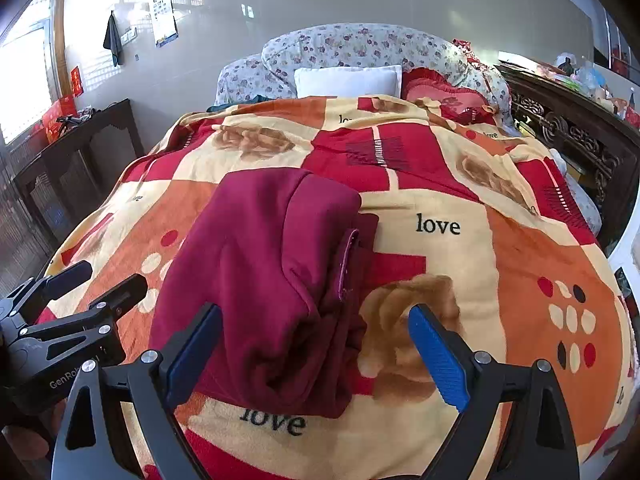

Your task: Fold small clothes

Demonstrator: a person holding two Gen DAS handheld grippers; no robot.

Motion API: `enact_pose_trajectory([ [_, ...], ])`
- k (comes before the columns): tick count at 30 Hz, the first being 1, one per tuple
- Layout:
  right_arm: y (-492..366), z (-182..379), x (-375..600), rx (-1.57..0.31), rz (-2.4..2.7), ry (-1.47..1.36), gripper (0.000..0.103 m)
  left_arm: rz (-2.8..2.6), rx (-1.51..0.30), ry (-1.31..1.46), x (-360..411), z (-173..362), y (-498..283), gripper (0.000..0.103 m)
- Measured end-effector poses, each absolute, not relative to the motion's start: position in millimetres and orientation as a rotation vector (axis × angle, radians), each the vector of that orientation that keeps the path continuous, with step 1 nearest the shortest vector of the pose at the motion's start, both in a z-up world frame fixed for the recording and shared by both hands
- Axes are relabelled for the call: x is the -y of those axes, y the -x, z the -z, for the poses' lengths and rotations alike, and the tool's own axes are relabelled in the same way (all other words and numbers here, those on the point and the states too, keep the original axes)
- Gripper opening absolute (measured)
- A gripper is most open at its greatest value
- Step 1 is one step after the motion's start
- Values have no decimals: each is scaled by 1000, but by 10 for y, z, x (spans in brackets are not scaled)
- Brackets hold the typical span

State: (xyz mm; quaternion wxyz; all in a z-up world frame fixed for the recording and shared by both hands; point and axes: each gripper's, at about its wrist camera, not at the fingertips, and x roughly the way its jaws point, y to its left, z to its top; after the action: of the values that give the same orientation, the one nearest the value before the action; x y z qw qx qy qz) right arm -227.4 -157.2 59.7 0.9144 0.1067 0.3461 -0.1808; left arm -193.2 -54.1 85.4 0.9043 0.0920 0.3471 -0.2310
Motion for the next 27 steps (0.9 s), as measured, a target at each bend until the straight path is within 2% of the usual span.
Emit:
enact_pose_trajectory([
  [27,2256,-565,1568,-723,366,-234,97,473,-726,-196,544,-790,1920,80],
])
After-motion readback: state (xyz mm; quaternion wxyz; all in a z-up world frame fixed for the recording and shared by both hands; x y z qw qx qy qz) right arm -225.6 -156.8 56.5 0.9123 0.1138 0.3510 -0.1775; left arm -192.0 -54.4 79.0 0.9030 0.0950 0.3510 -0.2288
